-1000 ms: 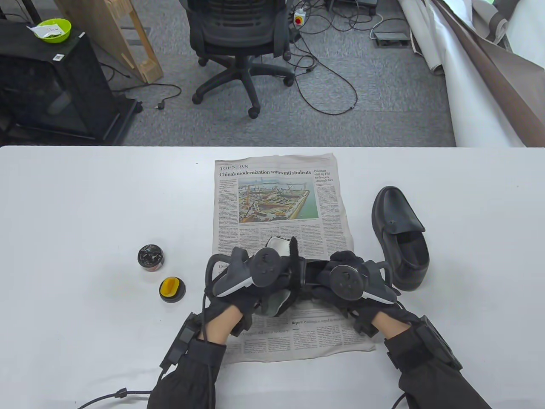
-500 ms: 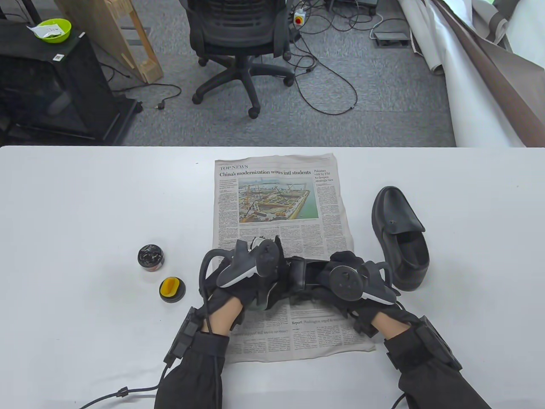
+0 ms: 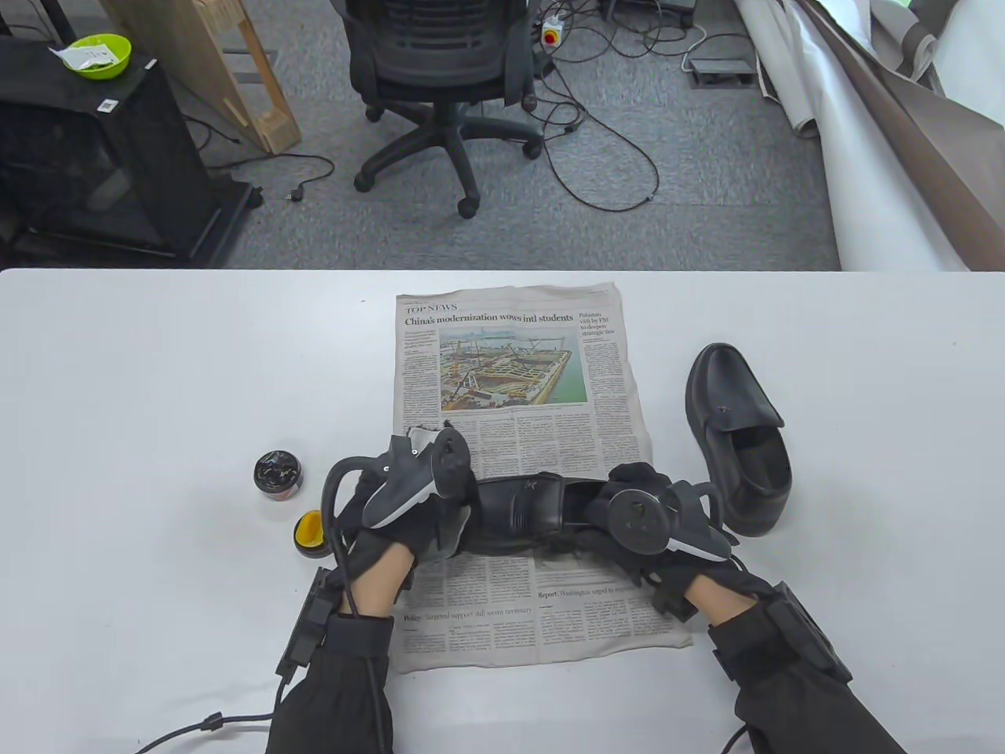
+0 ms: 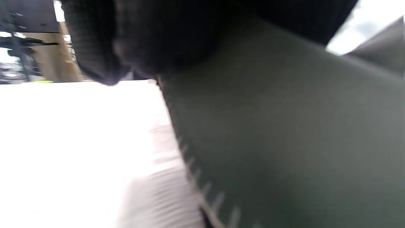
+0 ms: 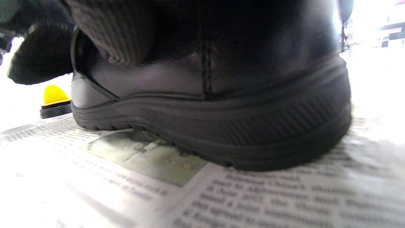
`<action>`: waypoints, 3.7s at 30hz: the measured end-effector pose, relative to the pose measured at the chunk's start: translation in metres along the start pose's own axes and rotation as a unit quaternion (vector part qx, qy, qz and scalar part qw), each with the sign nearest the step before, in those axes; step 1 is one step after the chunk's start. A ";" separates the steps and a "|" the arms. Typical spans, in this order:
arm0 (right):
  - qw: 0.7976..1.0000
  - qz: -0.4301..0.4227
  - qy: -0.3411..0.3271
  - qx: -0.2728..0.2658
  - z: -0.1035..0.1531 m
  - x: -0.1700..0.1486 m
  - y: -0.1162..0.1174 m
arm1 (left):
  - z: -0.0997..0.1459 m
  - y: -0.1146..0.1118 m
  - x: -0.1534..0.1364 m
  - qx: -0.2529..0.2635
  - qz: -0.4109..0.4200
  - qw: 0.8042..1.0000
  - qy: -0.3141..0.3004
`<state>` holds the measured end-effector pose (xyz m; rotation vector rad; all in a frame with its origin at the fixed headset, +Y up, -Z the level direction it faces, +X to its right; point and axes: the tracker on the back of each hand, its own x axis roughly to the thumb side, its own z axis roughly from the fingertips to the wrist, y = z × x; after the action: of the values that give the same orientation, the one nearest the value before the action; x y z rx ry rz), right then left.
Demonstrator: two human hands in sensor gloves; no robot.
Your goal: Dip and apply built-in sponge shoe polish on shoes
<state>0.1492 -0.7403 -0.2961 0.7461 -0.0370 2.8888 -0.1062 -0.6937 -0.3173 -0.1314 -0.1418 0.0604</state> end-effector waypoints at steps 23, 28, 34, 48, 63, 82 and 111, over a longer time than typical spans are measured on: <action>1.000 0.002 0.000 0.001 0.000 0.001 0.000 | -0.027 -0.014 -0.002 -0.103 -0.074 0.991 0.048; 1.000 0.003 0.003 0.000 0.000 0.001 0.000 | -0.021 -0.009 -0.016 -0.080 -0.099 0.988 0.087; 1.000 0.002 0.000 0.002 0.000 0.001 0.000 | -0.019 0.008 0.011 -0.005 -0.017 1.000 -0.003; 1.000 0.001 -0.003 0.003 -0.001 0.001 0.000 | -0.050 -0.014 0.057 -0.113 0.008 0.993 -0.044; 1.000 0.004 -0.001 0.003 -0.001 0.001 0.000 | -0.039 -0.015 -0.009 -0.130 -0.061 0.989 0.044; 1.000 0.005 -0.002 0.004 -0.001 0.001 0.000 | -0.024 -0.012 0.062 -0.032 0.017 0.992 -0.121; 1.000 0.007 0.002 0.005 -0.001 0.001 -0.001 | 0.015 -0.004 0.061 0.053 0.045 0.989 -0.129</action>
<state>0.1476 -0.7396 -0.2964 0.7458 -0.0263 2.9059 -0.0482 -0.6916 -0.2938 -0.0228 -0.3899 0.1743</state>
